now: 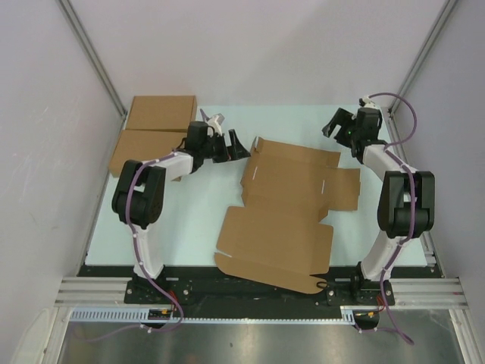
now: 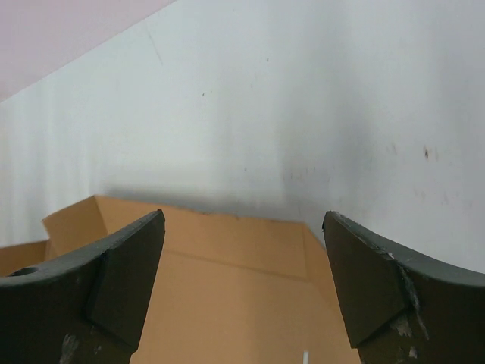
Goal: Fold the paper box
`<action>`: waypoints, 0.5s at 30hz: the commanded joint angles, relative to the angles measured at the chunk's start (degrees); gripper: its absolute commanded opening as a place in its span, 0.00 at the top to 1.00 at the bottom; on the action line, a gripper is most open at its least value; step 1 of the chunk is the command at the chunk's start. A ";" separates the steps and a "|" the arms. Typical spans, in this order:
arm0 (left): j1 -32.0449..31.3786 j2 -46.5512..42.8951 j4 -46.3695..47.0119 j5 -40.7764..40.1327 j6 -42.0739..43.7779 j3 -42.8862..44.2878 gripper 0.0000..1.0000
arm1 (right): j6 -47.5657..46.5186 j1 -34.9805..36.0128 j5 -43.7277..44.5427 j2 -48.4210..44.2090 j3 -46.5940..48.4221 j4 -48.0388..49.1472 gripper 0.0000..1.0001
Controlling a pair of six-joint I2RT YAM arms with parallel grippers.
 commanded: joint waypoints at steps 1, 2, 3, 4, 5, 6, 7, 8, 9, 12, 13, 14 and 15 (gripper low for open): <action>-0.28 2.32 3.61 6.97 -2.19 3.42 0.00 | -3.95 1.30 -0.14 4.39 6.99 -0.08 0.10; -0.45 2.49 4.23 7.85 -2.29 3.42 0.00 | -4.39 1.57 -0.06 5.18 8.13 -0.52 0.10; -0.80 2.76 4.58 7.86 -2.29 3.50 0.00 | -5.35 1.83 0.46 7.02 10.06 -1.13 0.10; -1.06 2.85 4.59 7.60 -2.03 3.59 0.00 | -5.62 1.92 0.38 7.91 11.21 -2.44 0.10; -1.15 2.93 4.50 7.42 -1.85 3.68 0.00 | -5.88 2.18 0.12 8.78 12.09 -2.80 0.10; -1.24 3.11 4.50 7.42 -1.76 3.77 0.00 | -5.88 2.19 -0.66 10.19 12.79 -2.81 0.10; -1.33 3.20 4.67 7.33 -1.85 3.77 0.00 | -6.15 2.27 -1.28 10.90 14.45 -2.81 0.10; -1.33 3.37 4.59 7.33 -1.85 3.77 0.00 | -6.67 2.71 -1.90 11.69 15.43 -2.81 0.10; -1.24 3.37 4.67 7.24 -1.85 3.77 0.00 | -7.20 3.15 -2.51 13.69 16.83 -4.90 0.10; -1.15 3.11 4.41 5.94 -1.85 3.51 0.00 | -10.18 4.03 -4.27 16.96 22.46 -7.98 0.10; -0.98 2.85 4.15 5.40 -1.76 3.42 0.00 | -10.54 3.94 -5.41 18.62 23.43 -8.60 0.10; -0.81 2.24 3.80 4.96 -1.76 3.33 0.00 | -10.54 3.51 -6.38 19.42 24.31 -8.69 0.10; -0.19 1.80 3.97 3.13 -1.67 2.55 0.00 | -10.37 2.37 -8.47 19.95 24.31 -8.52 0.10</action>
